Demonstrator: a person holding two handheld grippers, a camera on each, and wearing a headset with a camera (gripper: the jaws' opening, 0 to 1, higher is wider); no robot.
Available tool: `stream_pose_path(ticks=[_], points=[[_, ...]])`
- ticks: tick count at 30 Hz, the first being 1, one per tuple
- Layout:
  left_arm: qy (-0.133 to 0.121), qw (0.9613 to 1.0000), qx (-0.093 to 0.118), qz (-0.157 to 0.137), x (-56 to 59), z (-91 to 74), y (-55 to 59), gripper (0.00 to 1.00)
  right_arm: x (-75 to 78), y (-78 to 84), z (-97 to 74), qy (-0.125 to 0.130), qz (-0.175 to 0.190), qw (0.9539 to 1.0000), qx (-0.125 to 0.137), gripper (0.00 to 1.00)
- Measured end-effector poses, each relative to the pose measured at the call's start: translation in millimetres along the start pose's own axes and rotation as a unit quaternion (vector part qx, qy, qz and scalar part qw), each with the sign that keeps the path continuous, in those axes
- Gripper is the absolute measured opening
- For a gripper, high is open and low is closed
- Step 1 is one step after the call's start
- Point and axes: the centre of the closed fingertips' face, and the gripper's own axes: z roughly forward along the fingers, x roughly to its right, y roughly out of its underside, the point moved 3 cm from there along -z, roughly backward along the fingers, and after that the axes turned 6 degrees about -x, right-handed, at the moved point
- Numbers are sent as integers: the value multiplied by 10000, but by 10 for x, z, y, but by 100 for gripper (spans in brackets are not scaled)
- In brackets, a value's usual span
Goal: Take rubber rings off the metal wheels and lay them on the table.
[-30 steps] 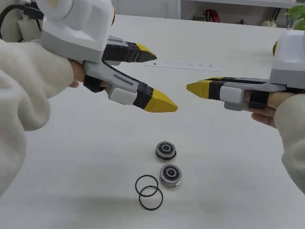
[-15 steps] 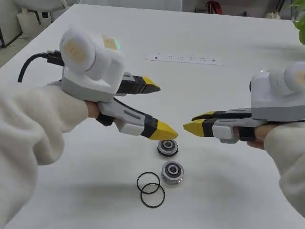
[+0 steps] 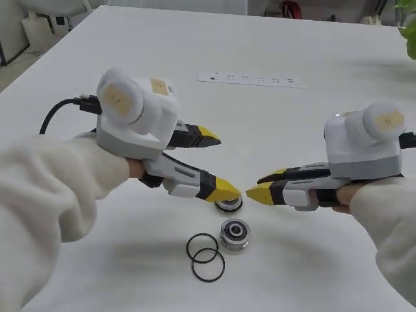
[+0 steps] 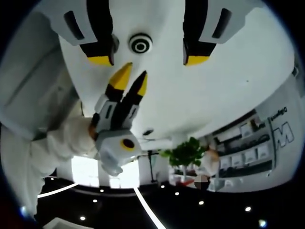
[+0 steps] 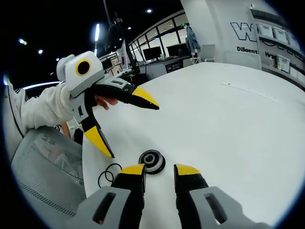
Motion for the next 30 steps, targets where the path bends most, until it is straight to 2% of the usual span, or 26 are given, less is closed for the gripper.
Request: stream_pose_path(ticks=[12, 17, 23, 30], points=[[40, 10000, -2, -54, 25, 59, 64, 50, -41, 74, 68, -96, -100, 9998, -158, 21], [63, 9999, -81, -132, 40, 108, 147, 45, -39, 102, 94, -103, -111, 9997, -215, 22], [90, 9997, -156, -153, 51, 145, 194, 38, -57, 116, 114, -142, -116, 9995, -246, 22], [136, 9995, -217, -173, 58, 182, 244, 35, -67, 142, 137, -166, -141, 9993, -317, 22]])
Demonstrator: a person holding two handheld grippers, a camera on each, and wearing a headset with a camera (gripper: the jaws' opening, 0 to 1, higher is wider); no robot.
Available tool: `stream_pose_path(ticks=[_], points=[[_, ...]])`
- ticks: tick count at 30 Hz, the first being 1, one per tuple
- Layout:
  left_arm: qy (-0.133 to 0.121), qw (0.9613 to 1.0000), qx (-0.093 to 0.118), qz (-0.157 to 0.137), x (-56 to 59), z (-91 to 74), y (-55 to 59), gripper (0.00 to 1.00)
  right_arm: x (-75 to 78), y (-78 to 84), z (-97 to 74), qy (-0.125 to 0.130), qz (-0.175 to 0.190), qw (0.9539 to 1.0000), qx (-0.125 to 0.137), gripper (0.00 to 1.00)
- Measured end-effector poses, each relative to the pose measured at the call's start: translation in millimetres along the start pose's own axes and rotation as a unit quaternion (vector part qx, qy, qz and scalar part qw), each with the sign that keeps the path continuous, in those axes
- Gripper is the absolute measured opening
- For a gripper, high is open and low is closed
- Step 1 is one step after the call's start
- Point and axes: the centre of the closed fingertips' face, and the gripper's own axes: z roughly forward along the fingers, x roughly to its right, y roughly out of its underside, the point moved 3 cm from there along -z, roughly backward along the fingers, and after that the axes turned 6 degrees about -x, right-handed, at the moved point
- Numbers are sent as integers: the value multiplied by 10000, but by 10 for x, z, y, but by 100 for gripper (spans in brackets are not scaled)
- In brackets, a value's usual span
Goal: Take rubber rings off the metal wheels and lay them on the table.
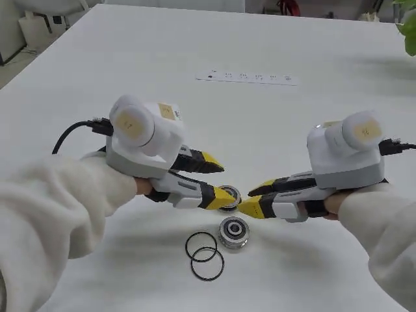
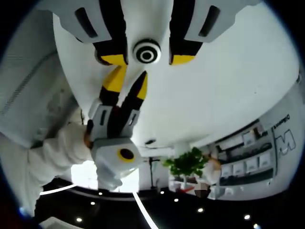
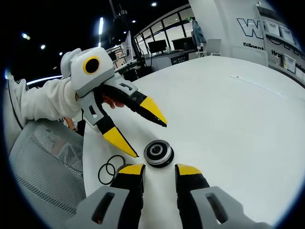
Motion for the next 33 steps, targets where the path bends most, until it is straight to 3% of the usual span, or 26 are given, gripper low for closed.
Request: stream_pose_path(ticks=[33], points=[[8, 9998, -188, -52, 42, 111, 125, 15, 20, 24, 95, 3, -27, 10000, 74, 22]])
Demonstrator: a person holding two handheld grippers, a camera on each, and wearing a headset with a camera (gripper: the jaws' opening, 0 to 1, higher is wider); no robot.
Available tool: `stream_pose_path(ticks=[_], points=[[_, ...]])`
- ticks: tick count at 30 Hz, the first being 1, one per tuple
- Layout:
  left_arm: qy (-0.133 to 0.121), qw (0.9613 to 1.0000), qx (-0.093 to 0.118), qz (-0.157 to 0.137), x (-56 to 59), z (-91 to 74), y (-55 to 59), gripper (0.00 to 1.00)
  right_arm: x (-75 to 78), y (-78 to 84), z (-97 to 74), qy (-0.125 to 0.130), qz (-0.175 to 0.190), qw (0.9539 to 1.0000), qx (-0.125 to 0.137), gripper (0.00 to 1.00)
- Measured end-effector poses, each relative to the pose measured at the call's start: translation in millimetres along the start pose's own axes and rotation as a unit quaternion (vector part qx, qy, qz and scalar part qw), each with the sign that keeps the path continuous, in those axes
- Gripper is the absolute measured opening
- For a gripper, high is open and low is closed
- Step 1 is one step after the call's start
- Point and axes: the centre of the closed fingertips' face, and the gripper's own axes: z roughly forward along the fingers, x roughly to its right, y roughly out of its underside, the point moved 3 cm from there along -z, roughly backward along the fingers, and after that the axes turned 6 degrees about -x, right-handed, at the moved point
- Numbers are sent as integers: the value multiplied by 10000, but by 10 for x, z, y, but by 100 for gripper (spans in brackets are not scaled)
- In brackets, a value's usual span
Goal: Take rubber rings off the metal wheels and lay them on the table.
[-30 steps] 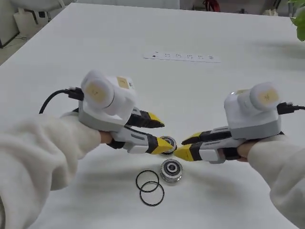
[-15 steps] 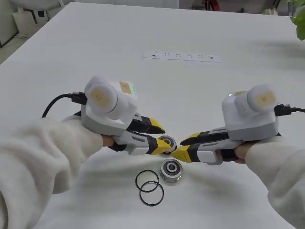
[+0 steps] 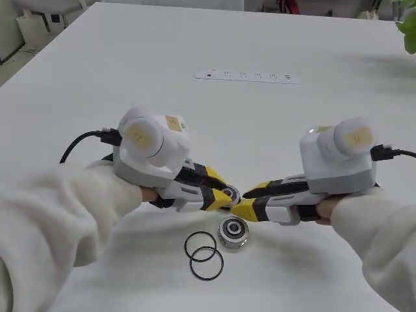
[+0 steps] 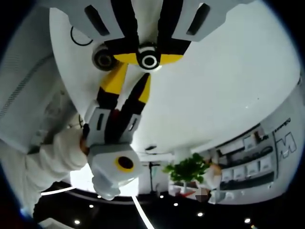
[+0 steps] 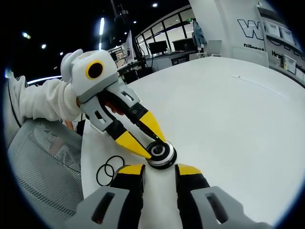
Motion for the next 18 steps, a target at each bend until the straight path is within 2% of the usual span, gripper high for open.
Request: stream_pose_path(ticks=[2, 11, 18], points=[[-26, 10000, -49, 52, -10, -1, 11, 14, -6, 6, 9, -8, 2, 10000, 1, 22], [0, 10000, -23, -18, 9, 14, -1, 14, 18, -4, 14, 112, -137, 9998, 37, 19], [30, 10000, -1, -17, 12, 24, 3, 14, 6, 8, 37, 110, -311, 9995, 6, 19]])
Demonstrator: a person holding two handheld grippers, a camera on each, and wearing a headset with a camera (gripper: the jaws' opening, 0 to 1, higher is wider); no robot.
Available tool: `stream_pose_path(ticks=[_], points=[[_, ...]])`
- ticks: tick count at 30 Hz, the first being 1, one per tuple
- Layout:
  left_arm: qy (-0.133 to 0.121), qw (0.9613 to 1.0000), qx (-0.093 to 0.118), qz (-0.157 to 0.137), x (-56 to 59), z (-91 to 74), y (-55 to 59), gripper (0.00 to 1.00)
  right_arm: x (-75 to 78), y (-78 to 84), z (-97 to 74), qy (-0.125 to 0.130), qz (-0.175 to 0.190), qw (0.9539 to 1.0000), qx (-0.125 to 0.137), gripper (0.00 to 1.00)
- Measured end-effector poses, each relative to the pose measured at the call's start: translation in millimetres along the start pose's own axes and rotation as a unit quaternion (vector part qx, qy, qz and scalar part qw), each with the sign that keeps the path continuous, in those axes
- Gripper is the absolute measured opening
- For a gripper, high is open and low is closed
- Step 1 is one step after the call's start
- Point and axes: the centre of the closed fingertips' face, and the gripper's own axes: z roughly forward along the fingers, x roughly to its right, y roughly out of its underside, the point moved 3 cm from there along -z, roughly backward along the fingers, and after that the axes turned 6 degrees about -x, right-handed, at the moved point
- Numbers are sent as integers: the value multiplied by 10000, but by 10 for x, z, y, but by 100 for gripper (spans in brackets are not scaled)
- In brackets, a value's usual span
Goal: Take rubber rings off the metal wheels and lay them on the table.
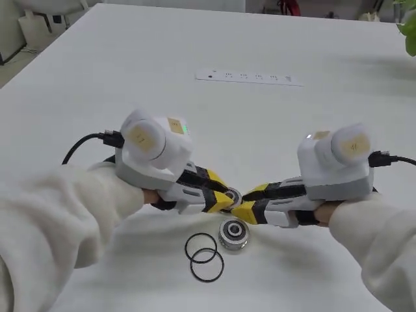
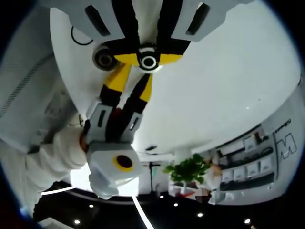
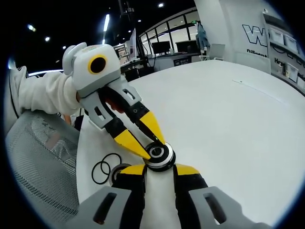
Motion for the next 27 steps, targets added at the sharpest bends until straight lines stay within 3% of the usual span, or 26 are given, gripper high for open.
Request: stream_pose_path(ticks=[12, 27], points=[[-24, 10000, 27, 10, -14, -5, 14, 14, -2, -15, -7, 29, -332, 9994, -15, 17], [-50, 10000, 39, -8, -6, -2, 14, 14, 8, 2, -34, -8, -393, 9992, -48, 12]])
